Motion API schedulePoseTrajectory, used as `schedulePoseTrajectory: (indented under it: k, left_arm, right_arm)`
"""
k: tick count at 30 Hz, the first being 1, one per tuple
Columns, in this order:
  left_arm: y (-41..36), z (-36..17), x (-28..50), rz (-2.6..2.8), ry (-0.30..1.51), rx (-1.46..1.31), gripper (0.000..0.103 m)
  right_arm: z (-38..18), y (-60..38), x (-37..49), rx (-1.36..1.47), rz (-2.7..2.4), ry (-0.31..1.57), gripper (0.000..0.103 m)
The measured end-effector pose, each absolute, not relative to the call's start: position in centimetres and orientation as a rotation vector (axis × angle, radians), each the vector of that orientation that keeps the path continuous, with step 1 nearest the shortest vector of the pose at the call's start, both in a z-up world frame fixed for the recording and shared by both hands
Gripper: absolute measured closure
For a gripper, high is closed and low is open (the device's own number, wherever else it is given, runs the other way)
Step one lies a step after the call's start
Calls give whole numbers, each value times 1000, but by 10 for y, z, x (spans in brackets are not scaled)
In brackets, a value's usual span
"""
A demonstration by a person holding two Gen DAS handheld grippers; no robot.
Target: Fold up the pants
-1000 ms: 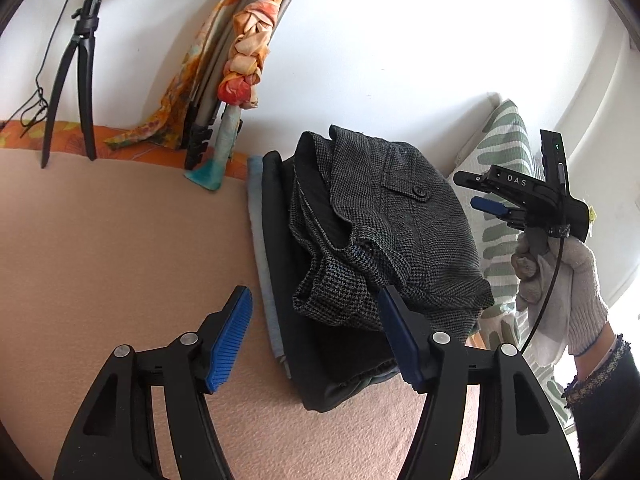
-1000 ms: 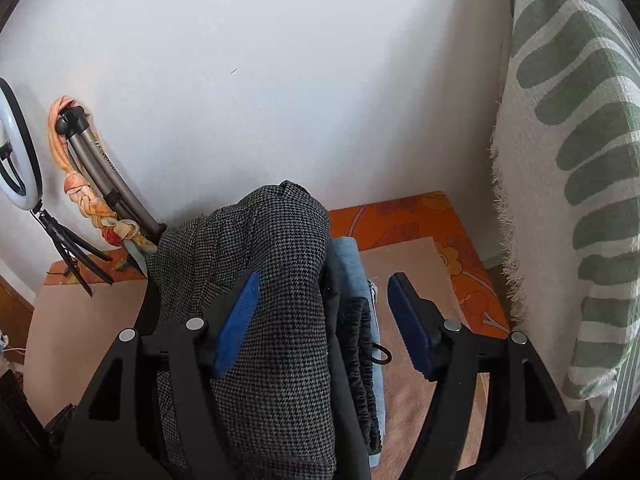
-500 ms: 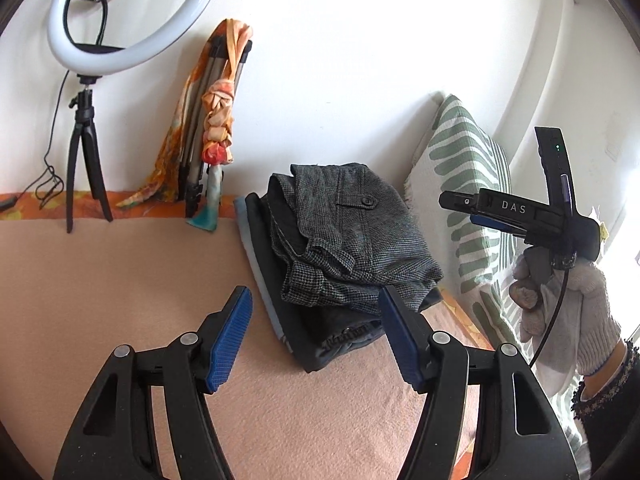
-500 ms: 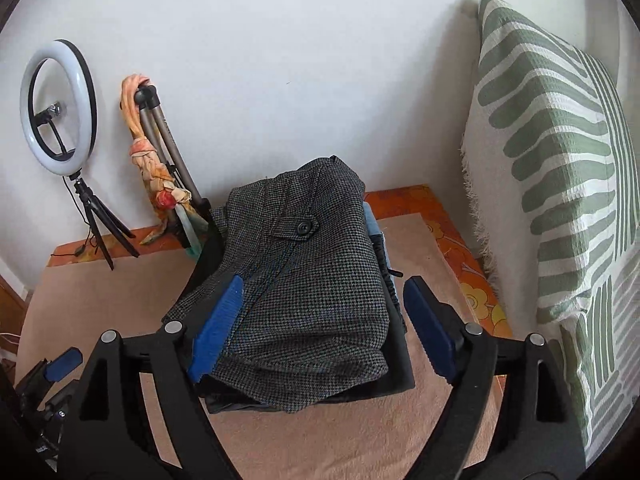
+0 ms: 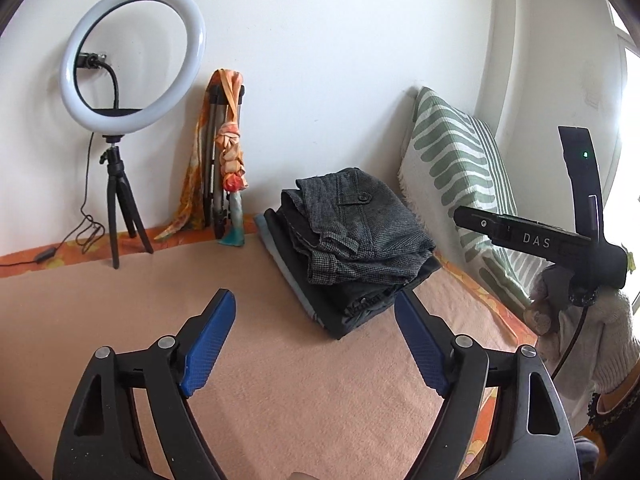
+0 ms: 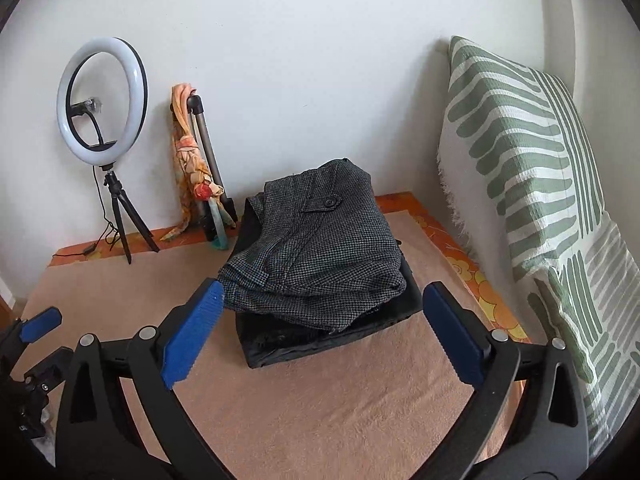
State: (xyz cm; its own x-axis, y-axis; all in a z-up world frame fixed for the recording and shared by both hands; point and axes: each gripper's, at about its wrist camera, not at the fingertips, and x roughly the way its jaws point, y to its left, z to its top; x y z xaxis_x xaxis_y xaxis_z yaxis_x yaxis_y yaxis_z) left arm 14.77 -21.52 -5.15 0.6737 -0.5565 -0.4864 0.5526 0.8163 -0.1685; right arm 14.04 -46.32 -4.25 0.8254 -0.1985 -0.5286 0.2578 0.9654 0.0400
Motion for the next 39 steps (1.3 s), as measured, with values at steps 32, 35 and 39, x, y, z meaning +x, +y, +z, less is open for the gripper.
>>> schedulePoseTrajectory:
  k: [32, 35, 39]
  left_arm:
    - [-176, -59, 137, -470, 512, 79, 16]
    - [-174, -57, 135, -463, 500, 80, 16]
    - [-172, -54, 134, -447, 494, 76, 16]
  right_arm:
    - [-76, -412, 102, 140, -263, 448, 0]
    - [-77, -412, 102, 141, -268, 450, 0]
    - [-77, -412, 103, 141, -265, 451, 0]
